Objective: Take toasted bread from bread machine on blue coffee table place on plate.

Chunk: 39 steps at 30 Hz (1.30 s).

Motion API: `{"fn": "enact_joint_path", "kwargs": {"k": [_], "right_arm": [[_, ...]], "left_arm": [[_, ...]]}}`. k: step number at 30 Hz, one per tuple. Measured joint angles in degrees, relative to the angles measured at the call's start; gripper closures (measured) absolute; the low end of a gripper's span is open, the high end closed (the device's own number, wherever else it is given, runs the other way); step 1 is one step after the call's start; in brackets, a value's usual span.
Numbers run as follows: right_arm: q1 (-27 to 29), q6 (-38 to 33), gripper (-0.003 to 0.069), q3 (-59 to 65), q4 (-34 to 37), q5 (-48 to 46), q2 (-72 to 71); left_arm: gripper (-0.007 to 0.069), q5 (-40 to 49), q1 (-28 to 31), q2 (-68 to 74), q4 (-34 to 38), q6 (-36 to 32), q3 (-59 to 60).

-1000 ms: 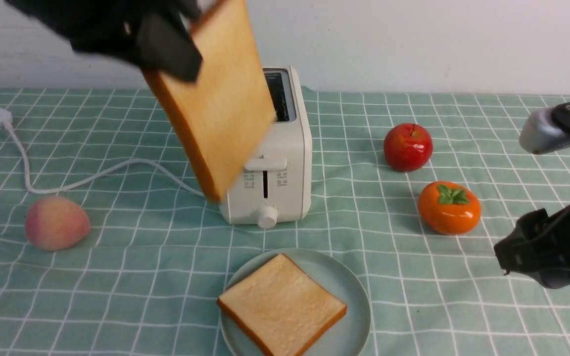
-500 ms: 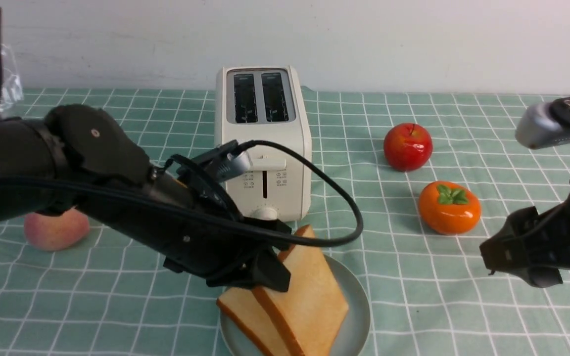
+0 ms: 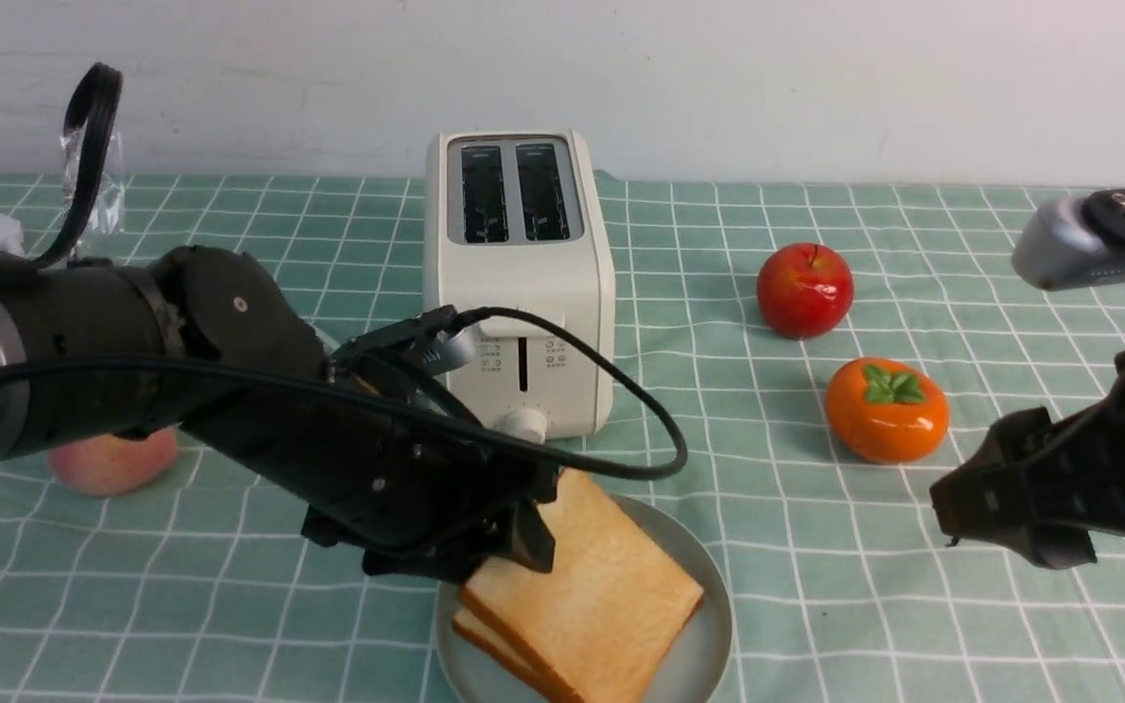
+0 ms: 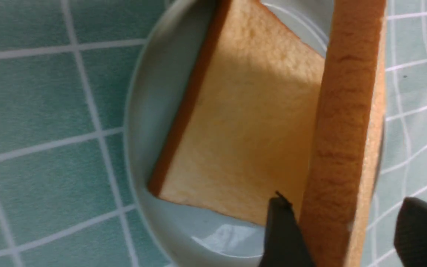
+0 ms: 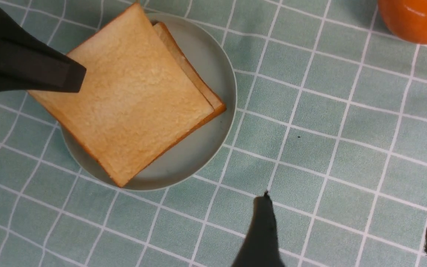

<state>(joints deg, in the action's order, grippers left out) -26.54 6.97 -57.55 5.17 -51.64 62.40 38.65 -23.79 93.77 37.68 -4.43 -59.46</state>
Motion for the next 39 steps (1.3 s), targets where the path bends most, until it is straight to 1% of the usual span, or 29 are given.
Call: {"fn": "enact_joint_path", "kwargs": {"k": [1,2,3,4,5,6,7,8,9,10,11,13,16,19,21,22,23,24,26,27,28,29,30,32,34,39], "right_arm": [[0.0,0.0,0.0124,0.0,0.0,-0.06,0.0],[0.0,0.0,0.0148,0.0,0.0,-0.36,0.0],[0.0,0.05,0.0174,0.0,0.18,-0.81,0.0],[0.0,0.21,0.021,0.0,0.37,-1.21,-0.1],[0.0,0.24,0.0218,0.0,0.43,-1.32,-0.08],[0.0,0.87,0.0288,0.0,0.86,-2.31,-0.44],[0.0,1.79,0.0374,0.0,1.13,-2.85,-1.12],[0.0,2.38,0.0443,0.0,1.2,-3.19,-1.81],[0.0,2.54,0.0458,0.0,1.2,-3.24,-1.95],[0.0,3.5,0.0546,0.0,1.06,-3.39,-3.1],[0.0,4.36,0.0617,0.05,0.72,-3.39,-4.03],[0.0,5.3,0.0664,0.56,0.17,-2.6,-5.86],[0.0,5.97,0.0677,4.52,-0.02,1.75,-10.68],[0.0,5.98,0.0677,11.44,-0.49,8.42,-18.04],[0.0,5.98,0.0677,17.51,-2.32,12.84,-23.65],[0.0,5.98,0.0677,21.34,-3.8,16.34,-27.05],[0.0,6.03,0.0677,24.49,-4.66,18.1,-29.79],[0.0,6.12,0.0677,25.73,-4.79,18.45,-30.83],[0.0,6.71,0.0677,31.6,-5.17,21.34,-35.67],[0.0,6.84,0.0677,33.22,-5.48,22.12,-36.53],[0.0,7.27,0.0676,37.53,-5.69,24.22,-40.3],[0.0,7.27,0.0676,37.97,-5.74,24.36,-40.3],[0.0,7.39,0.0675,40.67,-5.86,25.72,-42.66],[0.0,7.46,0.0674,43.85,-5.86,26.26,-45.02],[0.0,7.49,0.0673,45.24,-5.86,26.43,-46.09],[0.0,7.49,0.0668,45.76,-5.92,30.13,-47.06]], "left_arm": [[0.0137,0.0,0.0,-0.33,-2.4,1.5,0.0],[0.0079,0.29,0.0,-1.2,-7.01,4.87,0.0],[0.0039,0.8,0.0,-2.14,-11.19,8.49,0.0],[0.0013,1.45,0.0,-3.06,-14.55,11.73,0.0],[0.0008,1.6,0.0,-3.25,-15.84,12.4,0.0],[-0.0013,2.52,0.0,-4.6,-19.34,16.96,-0.06],[-0.0022,3.64,0.0,-5.82,-22.01,20.35,-0.06],[-0.0023,4.53,0.0,-6.83,-23.39,22.41,-0.06],[-0.0023,4.7,0.0,-7.05,-23.76,22.98,-0.06],[-0.0015,6.01,0.0,-8.72,-23.91,23.88,-0.06],[-0.0003,7.14,0.0,-9.83,-23.47,23.51,-0.06],[0.0027,9.41,0.0,-11.71,-21.84,20.93,-0.06],[0.0115,13.27,0.0,-16.11,-18.59,16.19,0.14],[0.0226,15.78,0.0,-22.17,-15.37,14.1,2.22],[0.0309,16.3,0.0,-27.07,-13.88,13.69,4.76],[0.0377,16.64,0.0,-31.29,-13.19,13.69,6.89],[0.0423,17.04,0.0,-34.53,-12.6,13.91,8.94],[0.0432,17.24,0.0,-35.19,-12.48,13.96,9.85],[0.0531,18.47,0.0,-42.89,-10.63,15.61,15.21],[0.0545,18.63,0.0,-45.08,-10.28,15.86,16.22],[0.0597,18.86,0.0,-51.08,-8.68,16.38,20.62],[0.0608,18.86,0.0,-52.63,-8.47,16.48,21.08],[0.0638,18.86,0.0,-58.07,-7.17,16.63,24.46],[0.0638,18.44,0.0,-66.52,-4.21,16.9,28.23],[0.0638,17.87,0.0,-72.34,-3.06,16.96,30.16],[0.0638,13.49,0.0,-87.11,-2.6,16.78,32.02]]}}
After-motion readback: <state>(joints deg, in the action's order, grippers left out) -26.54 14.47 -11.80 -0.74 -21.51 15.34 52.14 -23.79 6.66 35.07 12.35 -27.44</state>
